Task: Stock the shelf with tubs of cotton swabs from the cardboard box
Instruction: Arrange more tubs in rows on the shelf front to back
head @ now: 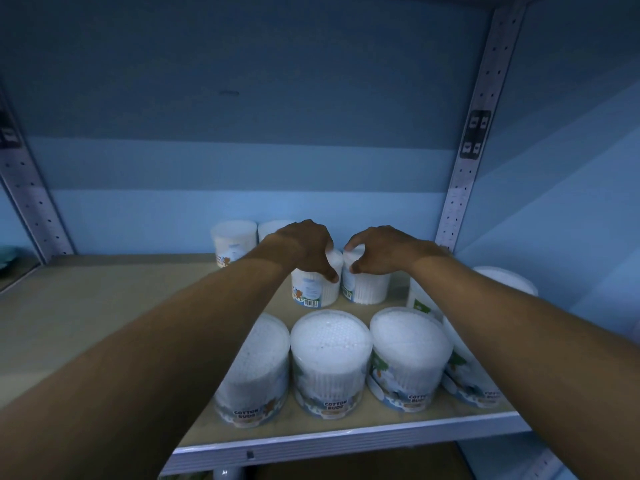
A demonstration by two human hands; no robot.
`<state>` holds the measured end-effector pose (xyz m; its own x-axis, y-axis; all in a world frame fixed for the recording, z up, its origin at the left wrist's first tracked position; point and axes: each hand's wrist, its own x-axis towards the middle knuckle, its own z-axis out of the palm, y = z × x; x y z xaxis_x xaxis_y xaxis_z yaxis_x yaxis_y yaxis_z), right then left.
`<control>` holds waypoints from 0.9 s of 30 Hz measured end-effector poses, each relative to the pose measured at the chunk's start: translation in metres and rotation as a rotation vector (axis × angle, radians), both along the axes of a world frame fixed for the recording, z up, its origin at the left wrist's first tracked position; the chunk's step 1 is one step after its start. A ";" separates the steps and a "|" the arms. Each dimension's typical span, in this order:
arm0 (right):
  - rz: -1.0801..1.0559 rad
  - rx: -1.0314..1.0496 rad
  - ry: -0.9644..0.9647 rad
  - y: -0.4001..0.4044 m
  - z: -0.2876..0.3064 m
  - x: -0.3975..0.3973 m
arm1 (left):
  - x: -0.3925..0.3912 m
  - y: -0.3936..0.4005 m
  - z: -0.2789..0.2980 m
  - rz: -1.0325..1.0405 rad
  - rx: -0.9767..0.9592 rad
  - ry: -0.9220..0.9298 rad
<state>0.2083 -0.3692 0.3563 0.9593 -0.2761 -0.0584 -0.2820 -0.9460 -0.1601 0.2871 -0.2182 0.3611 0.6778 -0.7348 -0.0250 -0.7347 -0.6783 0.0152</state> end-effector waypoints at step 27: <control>0.019 -0.040 0.143 0.010 0.033 -0.006 | 0.000 0.013 0.023 0.045 0.140 0.180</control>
<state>0.2025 -0.3594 0.3898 0.9471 -0.2629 -0.1842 -0.2813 -0.9561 -0.0819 0.2872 -0.2047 0.3843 0.6852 -0.6848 -0.2483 -0.6976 -0.7150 0.0469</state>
